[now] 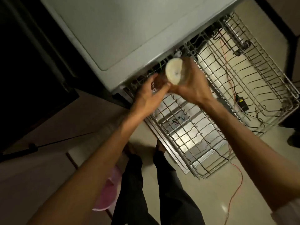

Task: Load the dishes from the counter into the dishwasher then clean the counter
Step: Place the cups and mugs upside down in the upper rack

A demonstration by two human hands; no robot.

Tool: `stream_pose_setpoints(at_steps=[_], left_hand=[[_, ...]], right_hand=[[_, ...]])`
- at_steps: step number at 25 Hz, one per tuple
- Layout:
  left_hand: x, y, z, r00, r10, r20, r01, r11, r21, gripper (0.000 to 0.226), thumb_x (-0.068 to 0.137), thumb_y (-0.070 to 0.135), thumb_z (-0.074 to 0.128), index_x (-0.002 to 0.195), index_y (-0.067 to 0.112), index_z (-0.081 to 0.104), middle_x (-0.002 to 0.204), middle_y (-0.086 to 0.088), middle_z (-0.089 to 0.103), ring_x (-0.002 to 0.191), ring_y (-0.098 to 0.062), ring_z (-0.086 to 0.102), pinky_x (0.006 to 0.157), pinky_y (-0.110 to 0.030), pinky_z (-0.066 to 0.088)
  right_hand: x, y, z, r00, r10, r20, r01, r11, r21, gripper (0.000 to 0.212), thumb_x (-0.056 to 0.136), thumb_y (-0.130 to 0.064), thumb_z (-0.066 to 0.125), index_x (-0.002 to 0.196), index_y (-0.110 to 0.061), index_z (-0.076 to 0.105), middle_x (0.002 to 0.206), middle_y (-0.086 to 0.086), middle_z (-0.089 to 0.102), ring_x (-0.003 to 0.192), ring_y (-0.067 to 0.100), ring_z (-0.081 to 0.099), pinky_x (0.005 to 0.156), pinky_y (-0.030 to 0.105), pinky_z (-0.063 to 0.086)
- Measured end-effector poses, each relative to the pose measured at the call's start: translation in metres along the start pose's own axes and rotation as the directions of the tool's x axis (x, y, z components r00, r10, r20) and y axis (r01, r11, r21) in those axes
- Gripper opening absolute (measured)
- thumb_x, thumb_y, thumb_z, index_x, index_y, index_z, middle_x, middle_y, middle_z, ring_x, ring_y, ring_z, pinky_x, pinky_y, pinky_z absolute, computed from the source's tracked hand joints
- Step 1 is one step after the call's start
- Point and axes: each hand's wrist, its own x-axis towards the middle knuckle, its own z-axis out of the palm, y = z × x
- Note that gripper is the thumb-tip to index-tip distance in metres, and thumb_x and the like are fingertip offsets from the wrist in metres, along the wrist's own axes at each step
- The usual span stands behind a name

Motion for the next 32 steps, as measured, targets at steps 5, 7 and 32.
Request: stream_pose_setpoints(at_steps=[5, 7, 32], left_hand=[[0.085, -0.021, 0.004, 0.995, -0.081, -0.062, 0.075, 0.993, -0.090, 0.062, 0.086, 0.056, 0.056, 0.131, 0.013, 0.058, 0.121, -0.002, 0.066, 0.107, -0.014, 0.061, 0.089, -0.028, 0.048], [0.104, -0.030, 0.008, 0.988, -0.087, -0.129, 0.074, 0.992, -0.102, 0.057, 0.087, 0.050, 0.056, 0.124, 0.007, 0.061, 0.110, -0.001, 0.068, 0.104, -0.015, 0.064, 0.084, -0.023, 0.051], [0.146, -0.068, 0.032, 0.984, 0.002, -0.179, -0.020, 0.995, -0.099, 0.052, 0.102, 0.031, 0.047, 0.148, 0.012, 0.031, 0.149, -0.010, 0.041, 0.126, -0.018, 0.051, 0.064, -0.001, 0.045]], right_hand=[[0.078, 0.033, 0.027, 0.998, -0.053, 0.031, 0.057, 0.987, -0.152, 0.108, 0.048, -0.053, 0.078, 0.139, -0.009, 0.039, 0.133, 0.002, 0.057, 0.114, 0.014, 0.055, 0.093, 0.025, 0.050], [0.092, 0.042, 0.037, 0.995, -0.090, 0.045, 0.097, 0.976, -0.196, 0.110, 0.046, -0.057, 0.072, 0.139, -0.008, 0.039, 0.132, 0.005, 0.058, 0.115, 0.022, 0.057, 0.095, 0.036, 0.051], [0.124, 0.087, 0.060, 0.993, -0.060, 0.098, 0.087, 0.949, -0.303, 0.095, 0.071, -0.041, 0.082, 0.142, -0.004, 0.032, 0.133, 0.008, 0.052, 0.112, 0.016, 0.051, 0.095, 0.027, 0.048]])
